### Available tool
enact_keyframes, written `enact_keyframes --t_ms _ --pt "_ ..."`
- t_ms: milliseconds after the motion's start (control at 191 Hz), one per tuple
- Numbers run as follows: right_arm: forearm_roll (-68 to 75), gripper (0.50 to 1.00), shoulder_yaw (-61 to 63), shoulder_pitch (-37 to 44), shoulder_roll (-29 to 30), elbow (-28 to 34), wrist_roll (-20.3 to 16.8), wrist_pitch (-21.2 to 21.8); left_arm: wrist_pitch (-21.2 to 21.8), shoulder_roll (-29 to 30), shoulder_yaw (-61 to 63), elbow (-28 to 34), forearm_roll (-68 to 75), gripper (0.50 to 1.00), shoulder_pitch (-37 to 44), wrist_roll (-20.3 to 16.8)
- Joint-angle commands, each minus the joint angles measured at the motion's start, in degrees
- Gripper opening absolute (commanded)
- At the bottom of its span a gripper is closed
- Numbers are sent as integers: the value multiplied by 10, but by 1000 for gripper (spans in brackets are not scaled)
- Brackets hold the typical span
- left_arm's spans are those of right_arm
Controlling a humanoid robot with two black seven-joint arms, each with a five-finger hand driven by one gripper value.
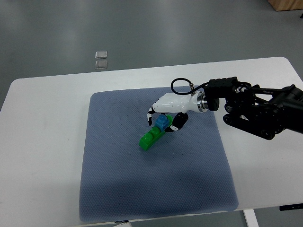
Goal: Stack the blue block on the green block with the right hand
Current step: 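Lower the blue block onto the green block's studs and press down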
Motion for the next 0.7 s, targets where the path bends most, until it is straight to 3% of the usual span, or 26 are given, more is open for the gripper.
enact_keyframes --t_ms 0,240,695 --pt "0 754 0 1 0 0 0 0 0 0 0 0 0 1000 0 0" --pt "1 780 0 6 -4 8 1 9 0 0 0 0 0 1000 0 0" --pt "2 785 1 16 -6 13 1 14 0 0 0 0 0 1000 0 0"
